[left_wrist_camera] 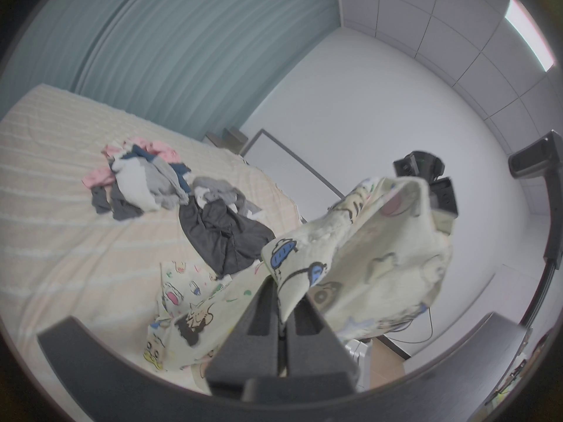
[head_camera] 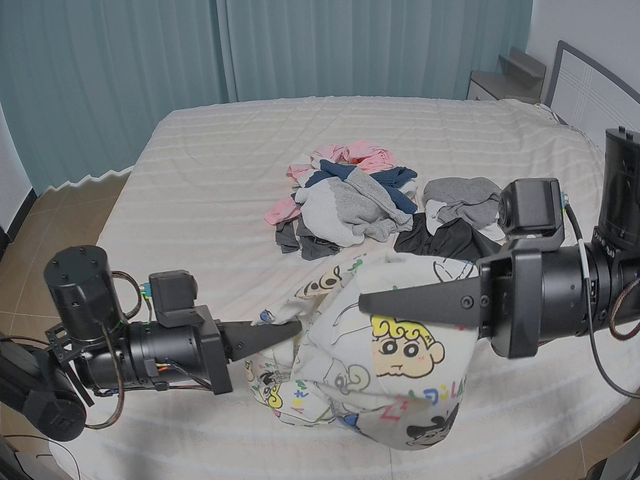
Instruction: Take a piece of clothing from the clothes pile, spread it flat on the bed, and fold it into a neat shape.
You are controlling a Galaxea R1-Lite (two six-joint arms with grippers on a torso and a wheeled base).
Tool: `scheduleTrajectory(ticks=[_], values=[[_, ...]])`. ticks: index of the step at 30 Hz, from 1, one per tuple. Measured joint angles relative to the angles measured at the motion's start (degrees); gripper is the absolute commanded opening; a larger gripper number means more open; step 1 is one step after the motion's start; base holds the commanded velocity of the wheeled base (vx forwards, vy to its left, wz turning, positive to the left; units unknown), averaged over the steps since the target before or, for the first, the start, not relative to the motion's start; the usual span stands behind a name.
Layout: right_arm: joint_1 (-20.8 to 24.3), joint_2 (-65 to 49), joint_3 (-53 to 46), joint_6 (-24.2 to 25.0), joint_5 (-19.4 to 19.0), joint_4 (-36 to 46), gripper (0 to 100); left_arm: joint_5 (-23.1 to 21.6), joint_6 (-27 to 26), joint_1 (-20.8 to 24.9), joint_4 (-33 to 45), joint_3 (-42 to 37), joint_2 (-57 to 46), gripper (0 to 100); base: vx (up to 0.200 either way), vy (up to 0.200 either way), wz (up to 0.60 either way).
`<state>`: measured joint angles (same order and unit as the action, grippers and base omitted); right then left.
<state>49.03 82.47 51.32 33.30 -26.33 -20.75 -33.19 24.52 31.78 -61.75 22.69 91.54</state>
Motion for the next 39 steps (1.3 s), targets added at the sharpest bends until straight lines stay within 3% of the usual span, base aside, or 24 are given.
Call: scheduleTrajectory(ticks=[10, 18, 39], values=[[-6.4, 2.6, 1.4, -0.1, 0.2, -0.2, 0, 7.4, 0.6, -2.7, 0.0, -0.8, -10.6, 0, 0.000, 0.000, 0.00], [-9.8, 6.9, 4.0, -0.1, 0.9, -3.7, 0, 8.0, 7.5, -3.0, 0.4, 0.0, -18.7, 0, 0.000, 0.000, 0.00], [-10.0, 11.6, 3.7, -0.3, 2.0, -8.0, 0, 7.9, 7.9, -7.7, 1.2, -4.7, -26.6, 0, 0.000, 0.000, 0.00]])
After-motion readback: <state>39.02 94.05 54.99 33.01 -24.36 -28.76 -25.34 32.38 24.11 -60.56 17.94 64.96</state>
